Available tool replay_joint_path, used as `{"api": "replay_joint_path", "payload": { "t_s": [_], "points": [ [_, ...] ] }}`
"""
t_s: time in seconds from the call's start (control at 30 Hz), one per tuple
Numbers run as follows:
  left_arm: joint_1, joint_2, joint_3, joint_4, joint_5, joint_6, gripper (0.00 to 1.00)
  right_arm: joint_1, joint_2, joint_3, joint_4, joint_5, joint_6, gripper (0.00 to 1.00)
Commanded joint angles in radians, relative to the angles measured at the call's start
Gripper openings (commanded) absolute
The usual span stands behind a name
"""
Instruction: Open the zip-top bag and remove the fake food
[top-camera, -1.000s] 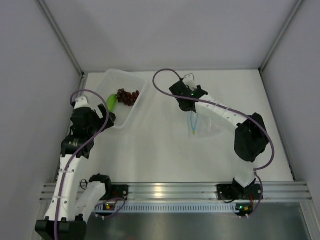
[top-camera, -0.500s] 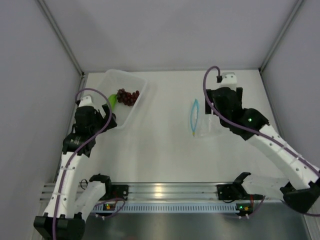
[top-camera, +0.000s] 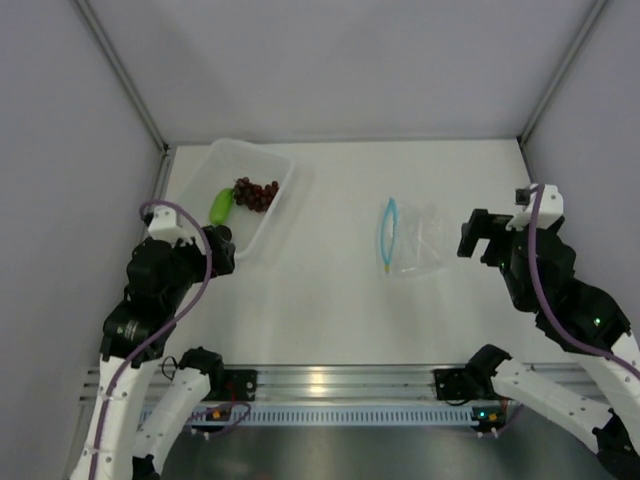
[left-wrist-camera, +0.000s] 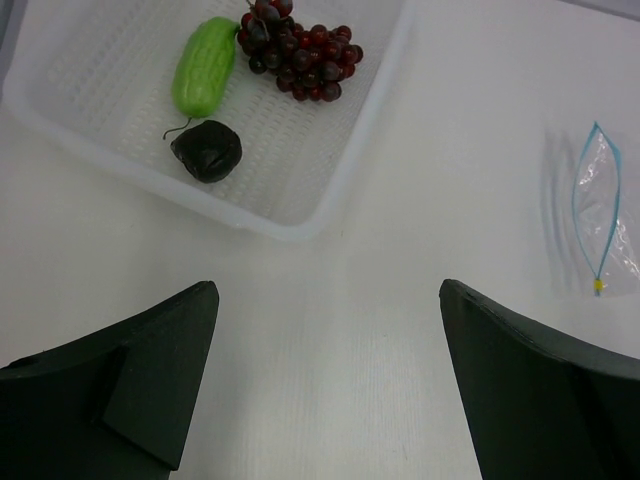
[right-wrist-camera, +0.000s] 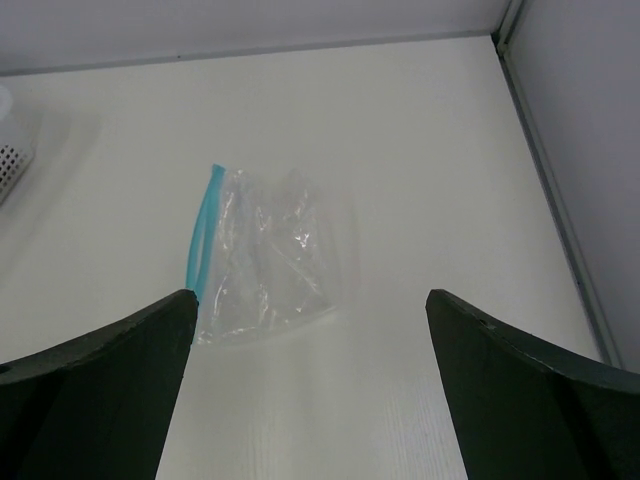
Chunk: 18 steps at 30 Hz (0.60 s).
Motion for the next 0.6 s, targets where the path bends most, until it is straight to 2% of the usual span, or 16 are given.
{"api": "replay_joint_path", "payload": {
  "t_s": [0.0, 0.17, 0.43, 0.57],
  "points": [
    [-0.031, -0.095, 0.050, -0.037, -0.029, 0.028, 0.98, -0.001, -0.074, -0.021, -0.091, 0.019, -0.014, 0.99],
    [-0.040, -0.150, 0.117, -0.103, -0.043, 0.080, 0.98, -0.003, -0.163, -0.060, -0.122, 0.039, -0.017, 0.99],
    [-0.056, -0.219, 0.111, -0.154, -0.029, 0.085, 0.98, -0.003, -0.214, -0.072, -0.187, 0.040, 0.014, 0.99],
    [-0.062, -0.252, 0.111, -0.155, -0.065, 0.082, 0.98, -0.003, -0.260, -0.102, -0.170, 0.033, 0.014, 0.99]
  ]
}}
